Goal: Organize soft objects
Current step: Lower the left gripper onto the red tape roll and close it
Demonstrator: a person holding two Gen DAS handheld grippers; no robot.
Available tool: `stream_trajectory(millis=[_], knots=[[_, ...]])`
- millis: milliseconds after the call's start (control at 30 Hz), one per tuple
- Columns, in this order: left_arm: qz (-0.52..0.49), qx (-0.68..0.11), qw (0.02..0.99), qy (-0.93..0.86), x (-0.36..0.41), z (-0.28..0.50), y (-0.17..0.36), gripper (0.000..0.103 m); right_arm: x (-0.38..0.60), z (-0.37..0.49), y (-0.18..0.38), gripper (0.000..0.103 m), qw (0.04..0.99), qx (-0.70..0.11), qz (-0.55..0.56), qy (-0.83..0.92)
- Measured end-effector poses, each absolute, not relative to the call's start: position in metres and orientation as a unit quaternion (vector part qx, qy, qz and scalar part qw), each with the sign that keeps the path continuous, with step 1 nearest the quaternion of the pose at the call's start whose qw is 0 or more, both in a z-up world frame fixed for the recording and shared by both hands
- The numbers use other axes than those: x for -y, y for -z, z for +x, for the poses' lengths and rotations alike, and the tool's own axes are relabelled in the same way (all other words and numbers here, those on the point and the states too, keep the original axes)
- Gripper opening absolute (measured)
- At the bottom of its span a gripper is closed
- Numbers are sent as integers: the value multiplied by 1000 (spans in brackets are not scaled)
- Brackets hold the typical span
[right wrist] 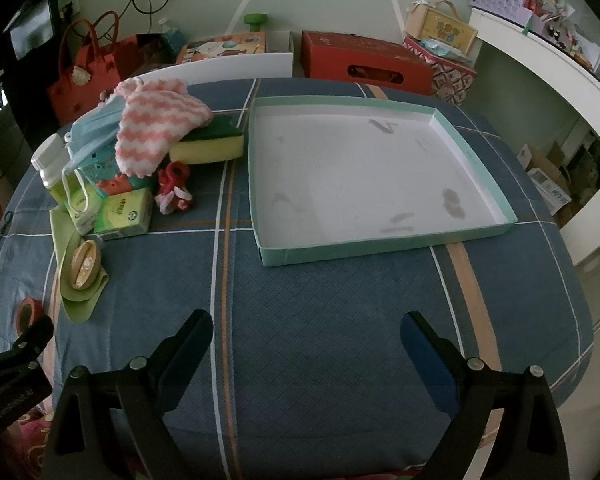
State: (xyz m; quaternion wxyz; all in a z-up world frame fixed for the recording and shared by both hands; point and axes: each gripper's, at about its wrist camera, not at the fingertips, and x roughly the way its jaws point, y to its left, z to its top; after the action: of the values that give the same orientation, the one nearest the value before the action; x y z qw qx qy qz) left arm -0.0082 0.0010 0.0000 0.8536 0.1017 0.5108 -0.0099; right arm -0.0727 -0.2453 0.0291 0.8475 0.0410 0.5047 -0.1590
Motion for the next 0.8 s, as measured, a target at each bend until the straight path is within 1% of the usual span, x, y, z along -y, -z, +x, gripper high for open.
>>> stream_trajectory(millis=[233,333,400,533,800], knots=[[42,-506,862,2,-57,9,-13,103,235,-64,-30,97,852,-505,46,130],[5,-515,857,-11,-84,16,-6,103,219,-55,-31,97,857,-503,35,105],[-8,-531,847,-16,-97,20,8,103,208,-48,-31,97,859,-505,26,87],[-7,-558,830,-13,-103,25,33,103,184,-34,-28,97,859,-508,12,52],[10,-576,817,4,-101,37,55,103,148,-6,-7,97,848,-529,1,-7]])
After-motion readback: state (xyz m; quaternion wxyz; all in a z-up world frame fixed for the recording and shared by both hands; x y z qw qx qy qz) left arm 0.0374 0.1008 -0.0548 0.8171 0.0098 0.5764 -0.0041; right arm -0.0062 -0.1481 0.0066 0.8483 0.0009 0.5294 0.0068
